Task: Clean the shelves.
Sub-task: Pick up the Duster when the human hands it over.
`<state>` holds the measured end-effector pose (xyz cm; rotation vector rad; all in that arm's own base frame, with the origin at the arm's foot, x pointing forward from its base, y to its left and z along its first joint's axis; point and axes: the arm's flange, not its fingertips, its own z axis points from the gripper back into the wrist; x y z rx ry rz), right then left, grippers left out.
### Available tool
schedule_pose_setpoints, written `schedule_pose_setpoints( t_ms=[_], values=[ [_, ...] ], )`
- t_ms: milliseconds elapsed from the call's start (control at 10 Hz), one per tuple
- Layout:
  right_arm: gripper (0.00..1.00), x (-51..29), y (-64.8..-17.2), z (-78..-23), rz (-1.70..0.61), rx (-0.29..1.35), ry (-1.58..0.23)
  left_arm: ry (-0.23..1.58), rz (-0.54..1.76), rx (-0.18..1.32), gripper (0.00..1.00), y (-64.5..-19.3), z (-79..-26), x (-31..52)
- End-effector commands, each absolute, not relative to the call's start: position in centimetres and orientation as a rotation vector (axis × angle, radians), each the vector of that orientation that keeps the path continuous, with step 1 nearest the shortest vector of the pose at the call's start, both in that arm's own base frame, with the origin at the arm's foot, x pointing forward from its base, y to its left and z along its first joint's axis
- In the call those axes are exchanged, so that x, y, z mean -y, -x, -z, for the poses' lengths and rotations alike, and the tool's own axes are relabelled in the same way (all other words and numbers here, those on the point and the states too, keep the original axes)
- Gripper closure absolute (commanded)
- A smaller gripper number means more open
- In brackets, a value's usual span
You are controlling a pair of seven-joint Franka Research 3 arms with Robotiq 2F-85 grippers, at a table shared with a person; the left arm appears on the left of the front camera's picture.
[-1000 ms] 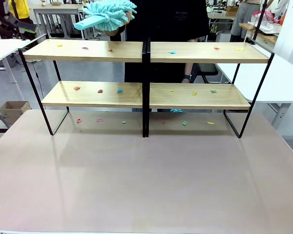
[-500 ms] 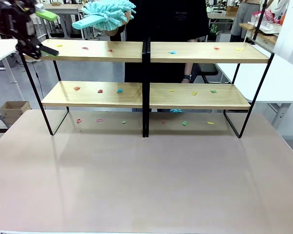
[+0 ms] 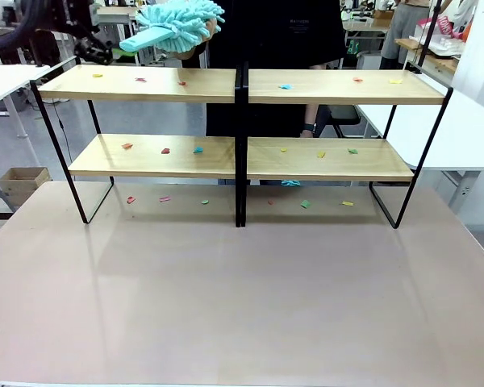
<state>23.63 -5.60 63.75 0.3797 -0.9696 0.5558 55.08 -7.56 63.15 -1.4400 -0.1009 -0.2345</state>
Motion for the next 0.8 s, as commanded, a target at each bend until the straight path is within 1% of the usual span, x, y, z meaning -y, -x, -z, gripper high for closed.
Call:
schedule_pose_setpoints(
  t_ms=[0,200,400,500,600,700],
  values=[
    [0.0,5.73,-23.73,-63.63,-0.568,0.977,-0.379,1.437,0.23,0.092,0.0,-56.02,-63.22,9.01],
    [0.0,5.73,-23.73,-63.63,-0.568,0.977,-0.379,1.421,0.217,0.075,0.0,-56.35,-62.77,9.36],
    [0.0,5.73,-23.73,-63.63,-0.568,0.977,-0.379,1.422,0.22,0.094,0.0,-56.18,-62.67,9.42],
    [0.0,5.73,-23.73,-63.63,-0.568,0.977,-0.379,1.401,0.216,0.098,0.6,-56.02,-62.47,9.55],
    [0.0,5.73,-23.73,-63.63,-0.568,0.977,-0.379,1.399,0.222,0.09,0.6,-55.77,-62.43,9.66],
    [0.0,5.73,-23.73,-63.63,-0.568,0.977,-0.379,1.396,0.231,0.092,1.0,-55.51,-62.56,9.96]
  ],
)
